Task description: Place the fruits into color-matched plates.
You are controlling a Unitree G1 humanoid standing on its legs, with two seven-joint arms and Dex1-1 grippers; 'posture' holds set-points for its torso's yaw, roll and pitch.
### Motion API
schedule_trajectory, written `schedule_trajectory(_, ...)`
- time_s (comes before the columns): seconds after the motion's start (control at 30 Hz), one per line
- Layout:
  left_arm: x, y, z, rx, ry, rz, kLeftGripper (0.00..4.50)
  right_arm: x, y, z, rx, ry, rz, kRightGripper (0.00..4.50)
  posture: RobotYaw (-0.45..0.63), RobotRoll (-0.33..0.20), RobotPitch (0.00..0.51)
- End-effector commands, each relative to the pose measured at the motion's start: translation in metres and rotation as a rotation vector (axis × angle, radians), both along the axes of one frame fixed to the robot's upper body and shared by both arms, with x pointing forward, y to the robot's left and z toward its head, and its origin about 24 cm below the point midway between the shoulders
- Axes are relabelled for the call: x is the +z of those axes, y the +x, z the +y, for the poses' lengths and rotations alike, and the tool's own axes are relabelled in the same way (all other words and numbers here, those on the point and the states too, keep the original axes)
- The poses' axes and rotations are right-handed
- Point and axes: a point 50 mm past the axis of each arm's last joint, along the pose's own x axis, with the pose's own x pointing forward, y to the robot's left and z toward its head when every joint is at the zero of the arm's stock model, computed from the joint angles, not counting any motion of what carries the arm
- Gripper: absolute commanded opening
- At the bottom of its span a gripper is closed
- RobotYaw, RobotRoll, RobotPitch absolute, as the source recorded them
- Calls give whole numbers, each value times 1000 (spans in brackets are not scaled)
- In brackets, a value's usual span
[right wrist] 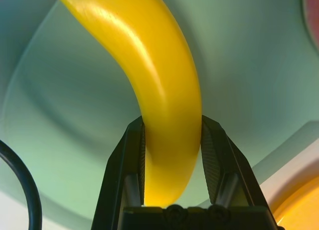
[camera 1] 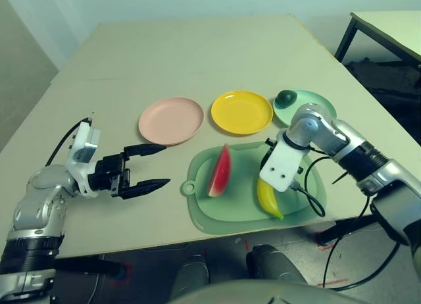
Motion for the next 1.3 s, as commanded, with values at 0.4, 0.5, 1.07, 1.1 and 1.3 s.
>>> schedule_trajectory(0.4, -6, 30, 15, 322, 16, 0, 4500, 93, 82, 14, -374, 214, -292, 1562, -143, 0, 59)
schedule_trajectory(0.5, -8, 31, 18, 357, 23, 5, 4500, 95, 92, 18, -469, 296, -340, 1562, -138, 0, 60)
schedule_trajectory(1.07, -19, 21, 25, 374, 61, 6, 4500, 37, 104, 19, -814, 457, -289, 1562, -93, 0, 69)
schedule_trajectory(1.1, -19, 20, 25, 372, 63, 4, 4500, 35, 104, 19, -817, 457, -281, 1562, -91, 0, 69)
schedule_trajectory(1.3, -16, 20, 22, 352, 74, -3, 4500, 30, 101, 27, -804, 466, -253, 3229, -94, 0, 70)
